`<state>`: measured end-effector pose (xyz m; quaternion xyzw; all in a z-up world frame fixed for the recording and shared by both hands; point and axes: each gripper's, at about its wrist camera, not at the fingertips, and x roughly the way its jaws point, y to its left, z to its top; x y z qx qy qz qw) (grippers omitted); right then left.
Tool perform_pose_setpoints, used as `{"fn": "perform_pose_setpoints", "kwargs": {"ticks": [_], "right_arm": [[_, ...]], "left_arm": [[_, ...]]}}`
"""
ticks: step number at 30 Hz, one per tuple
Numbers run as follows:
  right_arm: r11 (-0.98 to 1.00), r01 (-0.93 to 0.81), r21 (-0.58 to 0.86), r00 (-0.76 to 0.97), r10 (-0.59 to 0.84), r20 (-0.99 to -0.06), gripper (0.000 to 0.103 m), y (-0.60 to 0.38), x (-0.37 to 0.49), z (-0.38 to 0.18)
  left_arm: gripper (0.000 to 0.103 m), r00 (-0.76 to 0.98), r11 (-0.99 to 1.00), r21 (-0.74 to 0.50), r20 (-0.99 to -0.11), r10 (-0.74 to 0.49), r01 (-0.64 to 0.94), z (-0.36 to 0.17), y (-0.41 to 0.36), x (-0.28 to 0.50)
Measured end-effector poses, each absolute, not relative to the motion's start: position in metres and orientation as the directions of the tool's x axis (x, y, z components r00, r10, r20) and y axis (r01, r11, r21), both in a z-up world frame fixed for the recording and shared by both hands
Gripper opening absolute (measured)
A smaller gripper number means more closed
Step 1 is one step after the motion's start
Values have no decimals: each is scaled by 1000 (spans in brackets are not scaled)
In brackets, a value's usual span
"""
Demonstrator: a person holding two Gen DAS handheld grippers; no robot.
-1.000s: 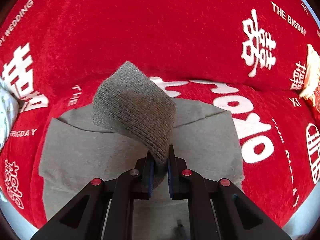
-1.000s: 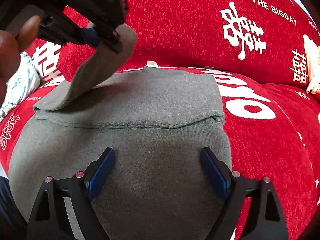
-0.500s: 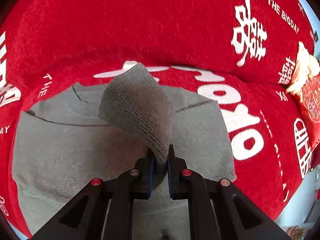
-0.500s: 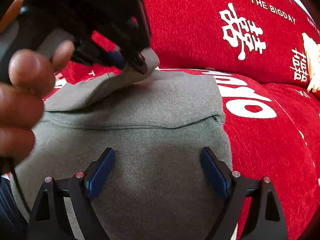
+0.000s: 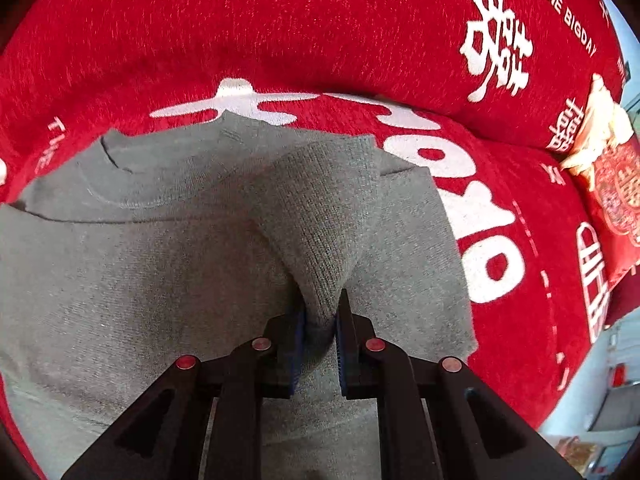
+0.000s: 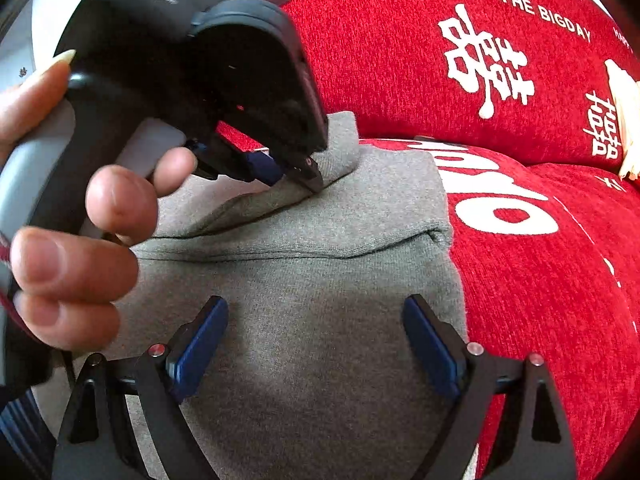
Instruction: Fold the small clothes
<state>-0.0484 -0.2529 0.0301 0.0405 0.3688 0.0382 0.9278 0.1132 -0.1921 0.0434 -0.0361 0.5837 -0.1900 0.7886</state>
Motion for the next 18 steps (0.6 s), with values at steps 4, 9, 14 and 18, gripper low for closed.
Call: {"fn": "perform_pose_setpoints", "kwargs": {"ticks": [4, 9, 14, 18], "right_arm": [[995, -40, 86, 721, 89, -687, 92, -251, -48, 30], [997, -41, 68, 718, 76, -692, 92, -249, -48, 29], [997, -42, 60, 715, 72, -695, 92, -248, -48, 30], [995, -15, 95, 715, 77, -695, 92, -257, -50, 37]], "left_arm": [[35, 212, 917, -305, -908, -361, 258, 41, -189, 115], [85, 240, 916, -322, -894, -378, 240, 47, -184, 113], [85, 283, 906, -356, -866, -412, 229, 62, -158, 109], [85, 360, 900, -371, -827, -432, 230, 82, -110, 98]]}}
